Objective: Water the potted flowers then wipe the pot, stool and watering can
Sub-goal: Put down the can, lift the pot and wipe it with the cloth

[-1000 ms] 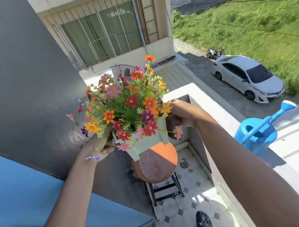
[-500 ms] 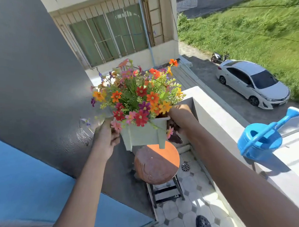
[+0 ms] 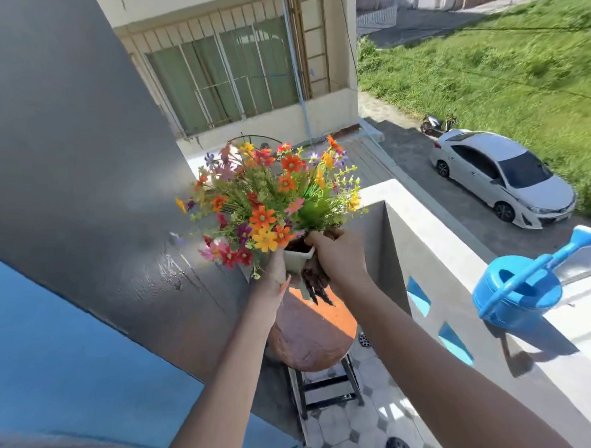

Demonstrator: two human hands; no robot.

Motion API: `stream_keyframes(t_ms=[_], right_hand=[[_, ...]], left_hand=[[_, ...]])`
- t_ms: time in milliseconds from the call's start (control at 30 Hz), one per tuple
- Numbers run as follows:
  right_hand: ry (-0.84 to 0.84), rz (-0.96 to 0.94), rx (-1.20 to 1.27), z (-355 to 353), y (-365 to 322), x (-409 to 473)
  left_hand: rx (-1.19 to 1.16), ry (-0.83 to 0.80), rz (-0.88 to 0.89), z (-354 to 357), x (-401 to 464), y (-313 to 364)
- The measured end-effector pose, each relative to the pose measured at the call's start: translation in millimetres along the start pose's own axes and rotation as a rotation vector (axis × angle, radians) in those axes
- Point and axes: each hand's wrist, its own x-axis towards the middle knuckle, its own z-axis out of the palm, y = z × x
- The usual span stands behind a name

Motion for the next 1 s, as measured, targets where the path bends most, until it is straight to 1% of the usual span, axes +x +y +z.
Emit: stream_keyframes(t_ms=[33, 100, 167, 200, 300, 333, 400, 500, 567, 600, 633, 667, 700, 767, 833, 933, 1000], right_hand=[[-0.001, -0.019, -0.025, 2, 3, -4], [0.003, -0.074, -0.082, 4, 7, -9], [-0.004, -0.108, -0.115, 6, 7, -12], [-0.024, -0.118, -0.119, 5, 5, -15], [-0.154, -0.16, -0.107, 2, -1, -18], [-0.167, -0.193, -0.126, 1, -2, -16], [-0.134, -0.304, -0.2, -2, 3, -4], [-0.048, -0.29, -0.286, -13, 6, 19], [0.013, -0.313, -0.303, -18, 3, 30], [0.046, -0.335, -0.261, -16, 2, 34], [0.04, -0.356, -0.262, -13, 4, 39], [0.001, -0.33, -0.234, -10, 2, 37], [-0.058, -0.328, -0.259, -6, 2, 35], [-0.182, -0.441, -0.322, -2, 4, 21], [-0.276, -0.552, -0.323, -2, 12, 2], [-0.32, -0.612, -0.379, -4, 32, -26], [-0.29, -0.663, -0.391, -6, 51, -37]], left_hand=[[0.013, -0.008, -0.011, 3, -6, 5], [0.039, -0.037, 0.027, 6, -11, 7], [0.054, -0.117, 0.025, 1, -16, 7], [0.055, -0.156, 0.021, -4, -14, 4], [-0.028, -0.218, 0.007, -18, -9, 7], [-0.048, -0.246, 0.003, -22, -7, 8], [-0.067, -0.288, 0.0, -26, -10, 11], [-0.071, -0.322, -0.005, -28, -15, 11], [-0.079, -0.325, 0.001, -28, -16, 10], [-0.087, -0.322, 0.004, -28, -15, 9], [-0.098, -0.318, 0.004, -28, -14, 9], [-0.112, -0.316, 0.003, -27, -12, 9], [-0.131, -0.313, -0.002, -27, -12, 10], [-0.165, -0.296, -0.015, -28, -9, 11], [-0.197, -0.27, -0.009, -31, -5, 13], [-0.22, -0.258, 0.004, -38, 1, 15], [-0.23, -0.28, 0.0, -43, 3, 15]])
